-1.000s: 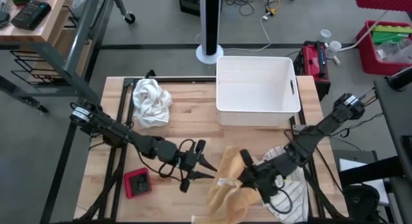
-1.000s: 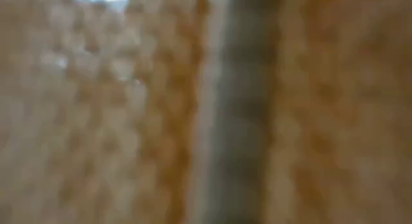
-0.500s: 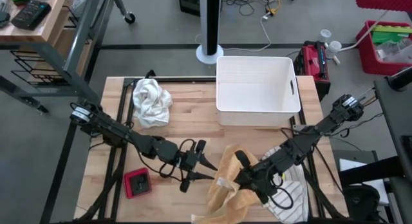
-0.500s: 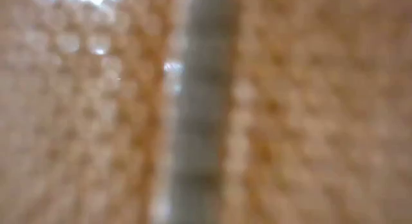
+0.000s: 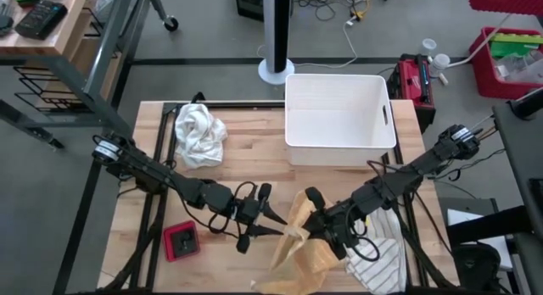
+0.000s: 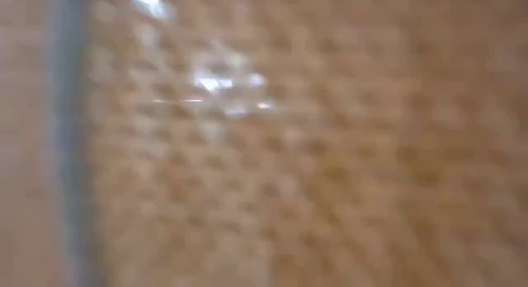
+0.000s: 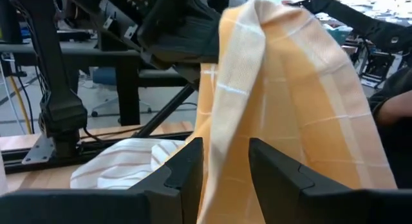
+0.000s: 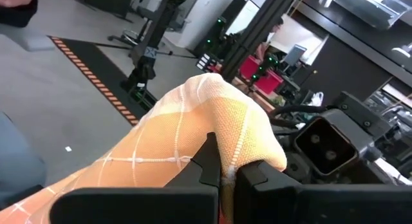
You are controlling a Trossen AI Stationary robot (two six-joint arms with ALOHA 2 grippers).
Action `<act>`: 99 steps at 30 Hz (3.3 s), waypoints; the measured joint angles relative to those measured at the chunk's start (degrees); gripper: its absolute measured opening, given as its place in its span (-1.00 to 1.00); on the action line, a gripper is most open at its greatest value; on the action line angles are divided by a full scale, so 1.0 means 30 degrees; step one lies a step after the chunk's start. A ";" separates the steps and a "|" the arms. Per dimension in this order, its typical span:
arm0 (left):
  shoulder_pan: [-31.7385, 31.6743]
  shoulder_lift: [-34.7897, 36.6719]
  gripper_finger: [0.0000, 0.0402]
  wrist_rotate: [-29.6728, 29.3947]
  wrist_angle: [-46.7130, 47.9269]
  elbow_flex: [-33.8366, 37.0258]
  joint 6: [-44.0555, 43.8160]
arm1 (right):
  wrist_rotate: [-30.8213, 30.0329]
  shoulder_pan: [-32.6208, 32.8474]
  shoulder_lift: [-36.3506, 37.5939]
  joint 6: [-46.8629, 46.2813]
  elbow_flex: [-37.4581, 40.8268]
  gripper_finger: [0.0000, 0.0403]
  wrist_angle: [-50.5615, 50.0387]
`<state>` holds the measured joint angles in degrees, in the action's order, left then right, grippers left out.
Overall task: Fold towel
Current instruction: Fold the yellow kitchen towel
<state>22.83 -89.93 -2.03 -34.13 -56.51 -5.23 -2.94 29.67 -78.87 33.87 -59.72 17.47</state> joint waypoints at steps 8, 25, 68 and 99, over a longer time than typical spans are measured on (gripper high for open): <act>0.0000 0.0007 -0.36 -0.0128 -0.0445 0.0000 -0.0179 | -0.0007 -0.0029 0.0000 -0.0043 0.0000 -1.00 -0.0015; -0.0109 0.0007 -0.45 -0.0801 -0.0505 0.0007 0.0254 | 0.0860 -0.0656 -0.1240 0.0175 -0.1146 -1.00 -0.0133; -0.0584 0.0748 -1.00 -1.9603 2.6871 -2.0507 0.2510 | -0.9586 -0.0634 0.1748 -1.3595 -0.0816 -0.20 -1.0692; 0.2797 -0.0291 -1.00 -1.0921 2.3562 -2.6061 0.7480 | -1.3379 -0.0789 0.0101 -1.1600 -0.1474 0.01 -1.0776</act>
<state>31.22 -90.80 -34.79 36.55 -134.69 17.21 -43.08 27.30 -78.57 -0.93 -64.15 -14.85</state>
